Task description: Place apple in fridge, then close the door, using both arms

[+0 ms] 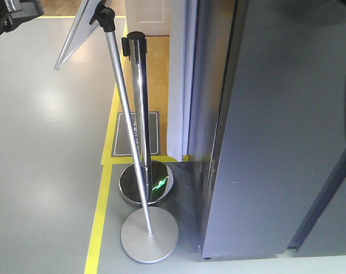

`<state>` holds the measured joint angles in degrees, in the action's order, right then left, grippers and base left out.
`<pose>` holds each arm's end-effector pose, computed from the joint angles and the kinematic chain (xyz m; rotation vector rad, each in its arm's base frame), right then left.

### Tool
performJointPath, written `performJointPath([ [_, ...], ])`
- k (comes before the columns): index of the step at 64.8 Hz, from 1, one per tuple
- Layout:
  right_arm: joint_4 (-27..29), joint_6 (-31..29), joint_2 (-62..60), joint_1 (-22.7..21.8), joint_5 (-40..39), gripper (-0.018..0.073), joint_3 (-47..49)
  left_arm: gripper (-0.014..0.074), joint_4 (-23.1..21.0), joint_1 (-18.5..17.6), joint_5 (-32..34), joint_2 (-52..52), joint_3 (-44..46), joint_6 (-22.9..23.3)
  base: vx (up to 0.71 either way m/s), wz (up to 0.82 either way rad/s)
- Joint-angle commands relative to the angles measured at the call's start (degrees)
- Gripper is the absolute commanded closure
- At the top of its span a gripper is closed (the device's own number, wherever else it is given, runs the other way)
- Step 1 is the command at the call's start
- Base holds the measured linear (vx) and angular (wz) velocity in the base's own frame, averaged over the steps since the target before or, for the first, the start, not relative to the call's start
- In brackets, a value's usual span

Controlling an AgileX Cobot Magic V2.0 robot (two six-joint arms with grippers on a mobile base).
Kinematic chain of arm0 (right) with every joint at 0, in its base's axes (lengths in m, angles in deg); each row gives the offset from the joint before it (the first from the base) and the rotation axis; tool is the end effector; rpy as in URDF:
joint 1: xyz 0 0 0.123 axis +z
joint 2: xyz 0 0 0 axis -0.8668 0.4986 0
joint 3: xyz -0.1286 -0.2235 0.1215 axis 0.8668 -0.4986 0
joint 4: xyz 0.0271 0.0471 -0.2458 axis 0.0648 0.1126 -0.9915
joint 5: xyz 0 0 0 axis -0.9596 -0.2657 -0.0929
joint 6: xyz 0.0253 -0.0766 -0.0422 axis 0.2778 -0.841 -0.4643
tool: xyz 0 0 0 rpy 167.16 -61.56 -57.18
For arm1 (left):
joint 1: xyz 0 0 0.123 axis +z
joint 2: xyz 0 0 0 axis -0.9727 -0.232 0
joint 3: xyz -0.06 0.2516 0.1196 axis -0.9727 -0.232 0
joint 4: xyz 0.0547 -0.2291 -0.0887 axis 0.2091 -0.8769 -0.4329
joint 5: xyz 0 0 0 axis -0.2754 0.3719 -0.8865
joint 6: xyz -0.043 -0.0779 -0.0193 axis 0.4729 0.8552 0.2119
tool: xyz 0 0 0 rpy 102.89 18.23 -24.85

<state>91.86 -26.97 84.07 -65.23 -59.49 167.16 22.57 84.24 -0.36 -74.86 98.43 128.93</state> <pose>0.4341 -0.0298 0.4085 0.0866 1.6556 0.0955 0.3714 -0.0097 0.4017 0.1349 1.7926 -0.7434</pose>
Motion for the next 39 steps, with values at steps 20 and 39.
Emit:
performJointPath([
  [20,-2.9,-0.6,-14.0,0.5,25.5,0.0431,1.7,0.04,0.0,-0.1,8.8,2.4,1.8,0.6,0.0,0.0],
  [39,-2.6,-2.1,-21.2,0.5,41.0,0.0568,1.6,0.0604,-0.1,-0.2,23.7,2.4,1.8,0.6,0.0,0.0],
])
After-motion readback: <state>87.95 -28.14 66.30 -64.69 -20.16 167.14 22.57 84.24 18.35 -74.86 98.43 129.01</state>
